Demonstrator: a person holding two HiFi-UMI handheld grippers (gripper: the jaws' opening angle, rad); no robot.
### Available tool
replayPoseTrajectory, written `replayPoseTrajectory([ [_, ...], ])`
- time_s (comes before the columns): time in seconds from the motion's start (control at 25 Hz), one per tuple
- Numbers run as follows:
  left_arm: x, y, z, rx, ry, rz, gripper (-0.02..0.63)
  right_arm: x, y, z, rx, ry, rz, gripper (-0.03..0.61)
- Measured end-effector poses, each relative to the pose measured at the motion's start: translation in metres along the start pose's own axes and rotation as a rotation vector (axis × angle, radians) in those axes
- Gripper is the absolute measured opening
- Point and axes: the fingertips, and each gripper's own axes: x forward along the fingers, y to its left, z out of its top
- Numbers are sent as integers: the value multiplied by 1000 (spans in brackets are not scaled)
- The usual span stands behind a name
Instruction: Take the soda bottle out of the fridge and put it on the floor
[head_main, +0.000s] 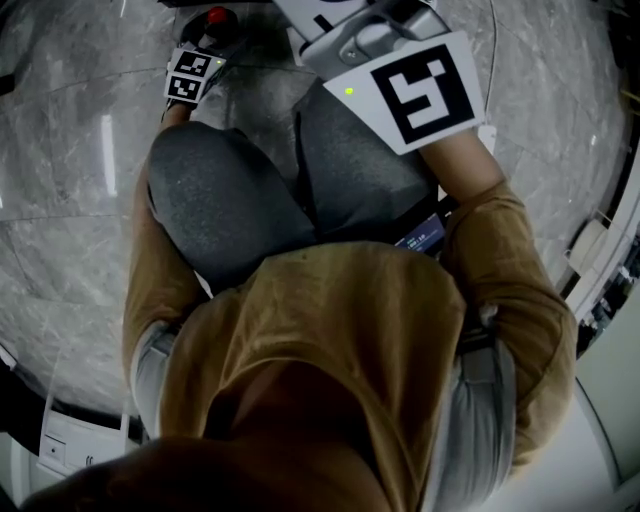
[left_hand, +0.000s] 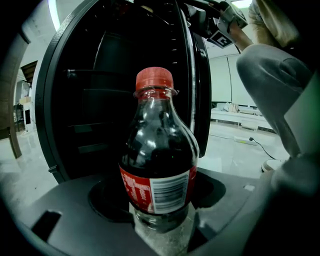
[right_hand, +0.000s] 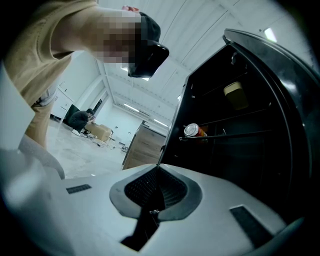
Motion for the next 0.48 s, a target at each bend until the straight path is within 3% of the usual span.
replayPoseTrajectory([
  [0.48,6,11,-17,-35,12,61,307,0,5,-3,1,9,10,3],
])
